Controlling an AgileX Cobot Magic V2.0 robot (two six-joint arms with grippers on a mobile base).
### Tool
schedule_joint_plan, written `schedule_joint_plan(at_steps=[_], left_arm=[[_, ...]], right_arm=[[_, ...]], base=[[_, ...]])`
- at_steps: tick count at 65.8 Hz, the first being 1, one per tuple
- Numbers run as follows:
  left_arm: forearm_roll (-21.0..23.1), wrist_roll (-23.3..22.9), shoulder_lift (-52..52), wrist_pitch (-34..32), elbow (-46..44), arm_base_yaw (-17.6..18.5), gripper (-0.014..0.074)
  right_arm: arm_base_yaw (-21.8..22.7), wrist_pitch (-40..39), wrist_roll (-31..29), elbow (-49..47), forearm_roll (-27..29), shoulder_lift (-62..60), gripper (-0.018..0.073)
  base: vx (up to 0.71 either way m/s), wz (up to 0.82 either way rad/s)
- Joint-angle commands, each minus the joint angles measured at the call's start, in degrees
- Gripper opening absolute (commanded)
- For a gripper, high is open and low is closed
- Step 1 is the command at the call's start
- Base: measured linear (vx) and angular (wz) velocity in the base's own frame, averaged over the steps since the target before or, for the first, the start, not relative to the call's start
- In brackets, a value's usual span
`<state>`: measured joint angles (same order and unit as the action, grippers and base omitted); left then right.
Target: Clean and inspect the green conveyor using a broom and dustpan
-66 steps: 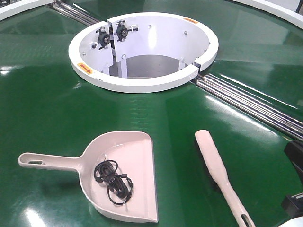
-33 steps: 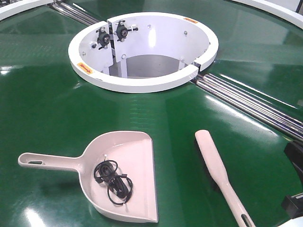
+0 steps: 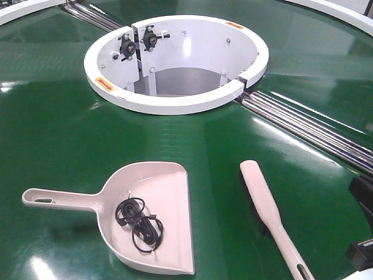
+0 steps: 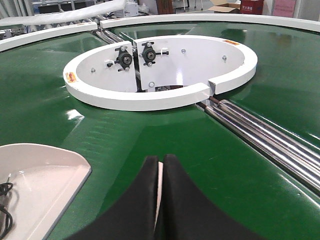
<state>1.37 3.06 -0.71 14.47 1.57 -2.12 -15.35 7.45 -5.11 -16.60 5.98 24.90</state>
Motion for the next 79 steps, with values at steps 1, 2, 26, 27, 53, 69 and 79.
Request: schedule_joint_plan(at_steps=[1, 2, 26, 27, 53, 69, 79], left_arm=[[0.2, -0.6, -0.9, -3.8, 1.3, -0.2, -0.0024], [0.2, -0.6, -0.9, -3.8, 1.3, -0.2, -0.0024], [0.2, -0.6, -0.9, -3.8, 1.3, -0.2, -0.0024], [0.2, -0.6, -0.9, -3.8, 1.3, -0.2, -0.0024], [0.2, -0.6, -0.9, -3.8, 1.3, -0.2, -0.0024], [0.2, -0.6, -0.9, -3.8, 1.3, -0.2, -0.0024], [0.2, -0.6, -0.9, -3.8, 1.3, -0.2, -0.0024]], right_arm=[[0.1, -4.1, -0.1, -1.6, -0.1, 0.3, -0.0005], [0.1, -4.1, -0.1, -1.6, -0.1, 0.3, -0.0005], [0.1, -4.1, -0.1, -1.6, -0.1, 0.3, -0.0005], [0.1, -4.1, -0.1, -1.6, -0.1, 0.3, -0.0005], [7.1, -4.2, 0.1, -1.6, -0.1, -0.1, -0.0005], [9.9, -4.8, -1.0, 6.5, -0.1, -10.4, -0.0005], [9.9, -4.8, -1.0, 13.9, -0.1, -20.0, -0.0005]], base=[[0.0, 0.0], [0.0, 0.0], [0.0, 0.0], [0.0, 0.0], [0.0, 0.0], [0.0, 0.0], [0.0, 0.0]])
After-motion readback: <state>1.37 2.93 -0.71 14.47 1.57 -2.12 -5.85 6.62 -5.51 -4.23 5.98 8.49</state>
